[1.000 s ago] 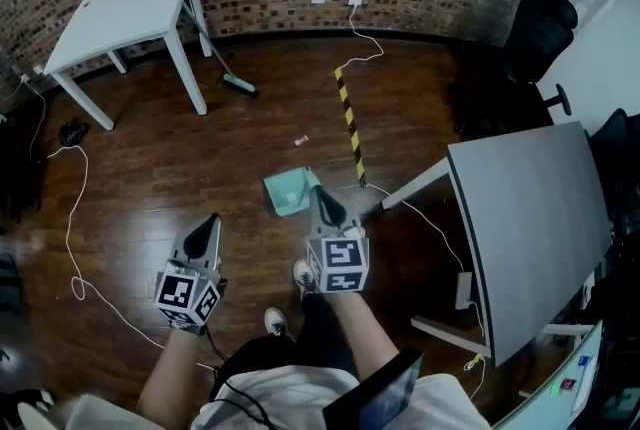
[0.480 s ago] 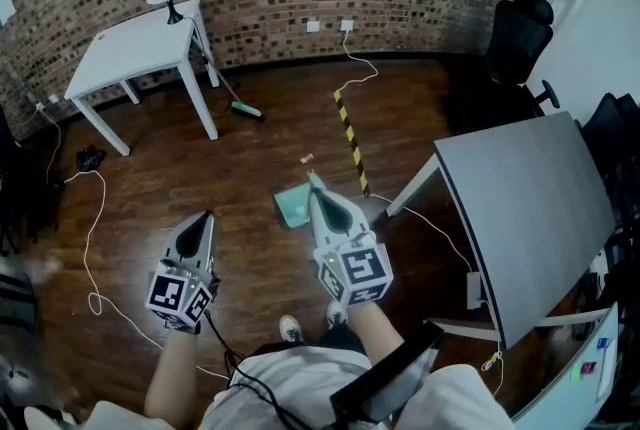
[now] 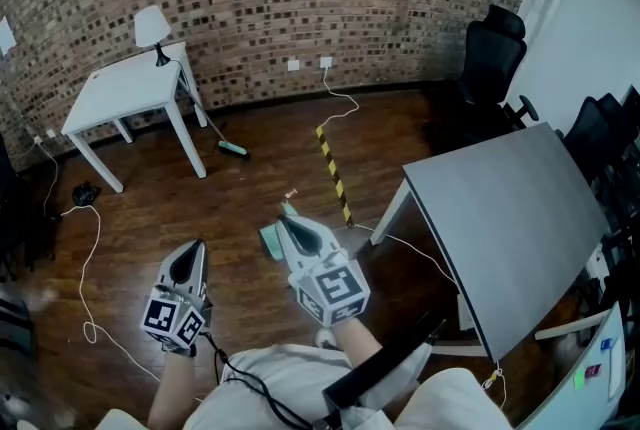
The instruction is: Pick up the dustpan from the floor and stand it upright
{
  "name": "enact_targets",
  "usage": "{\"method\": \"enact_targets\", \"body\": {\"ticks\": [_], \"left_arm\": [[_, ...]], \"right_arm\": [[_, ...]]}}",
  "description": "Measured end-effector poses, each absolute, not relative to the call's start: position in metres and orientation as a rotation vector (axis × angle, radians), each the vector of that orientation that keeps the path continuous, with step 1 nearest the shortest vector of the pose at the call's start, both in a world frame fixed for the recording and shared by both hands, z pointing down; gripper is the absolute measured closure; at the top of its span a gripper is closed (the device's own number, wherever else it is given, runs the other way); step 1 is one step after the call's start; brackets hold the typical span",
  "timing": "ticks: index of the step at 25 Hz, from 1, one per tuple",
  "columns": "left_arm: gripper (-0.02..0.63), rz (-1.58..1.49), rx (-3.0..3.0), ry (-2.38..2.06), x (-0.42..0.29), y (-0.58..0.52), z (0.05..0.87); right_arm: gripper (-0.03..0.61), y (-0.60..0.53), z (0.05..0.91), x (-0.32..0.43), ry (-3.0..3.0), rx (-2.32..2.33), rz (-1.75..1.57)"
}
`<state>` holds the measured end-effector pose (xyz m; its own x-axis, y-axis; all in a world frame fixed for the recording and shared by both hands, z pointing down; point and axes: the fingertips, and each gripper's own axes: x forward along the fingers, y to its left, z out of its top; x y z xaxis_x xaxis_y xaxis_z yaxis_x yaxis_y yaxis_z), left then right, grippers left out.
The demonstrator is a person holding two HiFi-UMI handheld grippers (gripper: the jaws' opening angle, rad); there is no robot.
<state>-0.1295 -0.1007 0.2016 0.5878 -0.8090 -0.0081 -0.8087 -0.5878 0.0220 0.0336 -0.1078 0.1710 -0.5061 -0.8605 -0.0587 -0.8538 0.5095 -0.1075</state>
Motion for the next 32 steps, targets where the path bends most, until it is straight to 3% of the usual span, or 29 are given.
{"method": "enact_targets", "body": {"ticks": [20, 32], "left_arm": [[0.621, 0.067, 2.863, -1.277, -0.122, -0.073, 0.218], [0.623, 0.008, 2.808, -1.233, -0.083, 0.063, 0.245]], "right_arm": [[0.600, -0.065, 0.203, 0.054, 2.583, -1.703, -0.231], [0.600, 0.065, 0.235, 0.087, 2.628, -1.661, -0.283]]}}
